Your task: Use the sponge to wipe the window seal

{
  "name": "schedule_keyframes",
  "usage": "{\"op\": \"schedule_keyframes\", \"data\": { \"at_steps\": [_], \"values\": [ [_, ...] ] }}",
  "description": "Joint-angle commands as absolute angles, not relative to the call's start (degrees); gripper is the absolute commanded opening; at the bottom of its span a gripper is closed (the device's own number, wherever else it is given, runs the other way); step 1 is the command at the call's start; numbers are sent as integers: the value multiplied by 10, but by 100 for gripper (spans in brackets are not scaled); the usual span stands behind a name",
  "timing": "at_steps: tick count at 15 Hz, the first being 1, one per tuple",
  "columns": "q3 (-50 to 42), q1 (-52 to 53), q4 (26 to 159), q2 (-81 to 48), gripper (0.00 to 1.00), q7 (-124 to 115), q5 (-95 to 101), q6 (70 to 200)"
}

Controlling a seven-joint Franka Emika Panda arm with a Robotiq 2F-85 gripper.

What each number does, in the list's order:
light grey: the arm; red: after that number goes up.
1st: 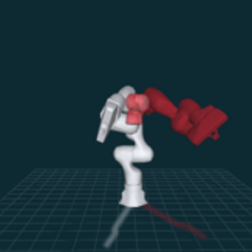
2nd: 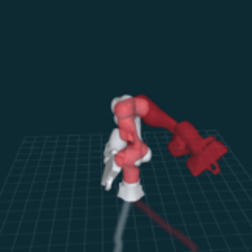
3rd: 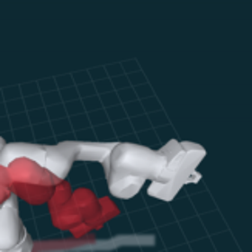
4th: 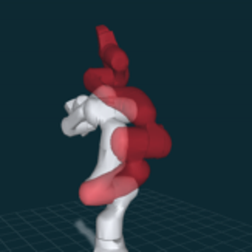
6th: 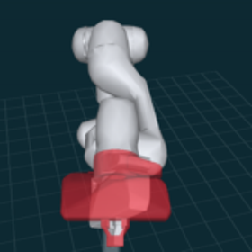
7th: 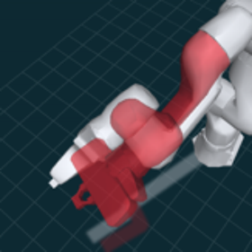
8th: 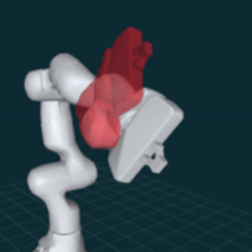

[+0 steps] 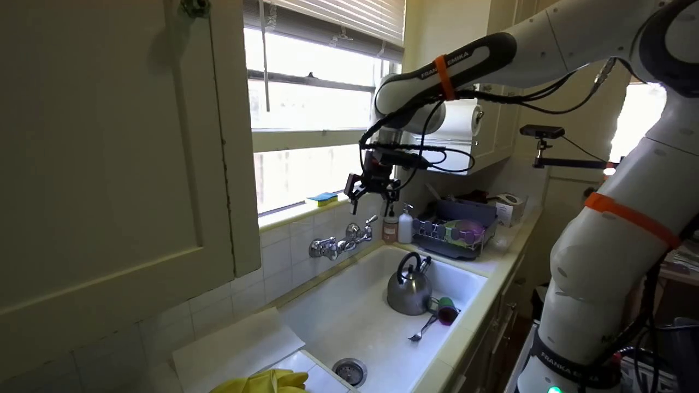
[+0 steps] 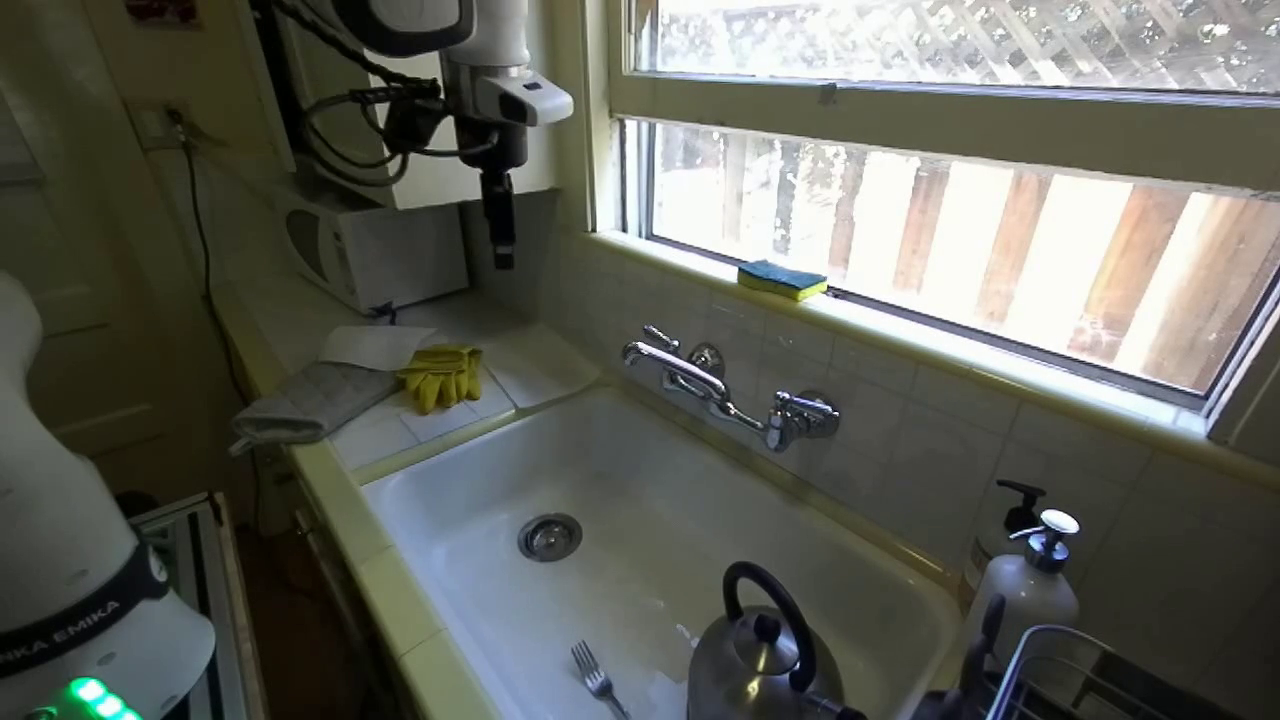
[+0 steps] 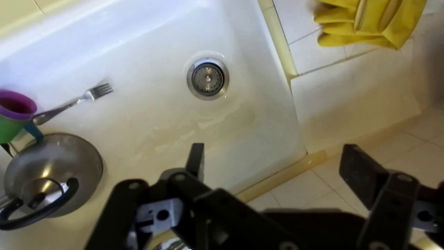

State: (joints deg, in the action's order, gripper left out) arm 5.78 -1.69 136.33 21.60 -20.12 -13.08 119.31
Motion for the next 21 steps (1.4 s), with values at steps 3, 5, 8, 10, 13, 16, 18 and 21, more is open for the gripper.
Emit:
{"op": "schedule_keyframes", "data": {
  "at_steps": [3, 5, 8, 10, 13, 16, 18, 21],
  "values": [
    [43, -30, 1286, 111, 100, -243, -117, 1319],
    [28, -26, 1261, 82, 100, -240, -140, 1333],
    [14, -29, 1235, 52, 100, -224, -117, 1346],
    [7, -31, 1221, 39, 100, -213, -84, 1355],
    [-1, -40, 1210, 25, 100, -244, 27, 1393],
    [-10, -35, 1214, 31, 100, -228, -5, 1380],
    [-15, -37, 1212, 25, 100, -227, -6, 1380],
    [-15, -36, 1212, 25, 100, -227, -6, 1380]
  ]
}}
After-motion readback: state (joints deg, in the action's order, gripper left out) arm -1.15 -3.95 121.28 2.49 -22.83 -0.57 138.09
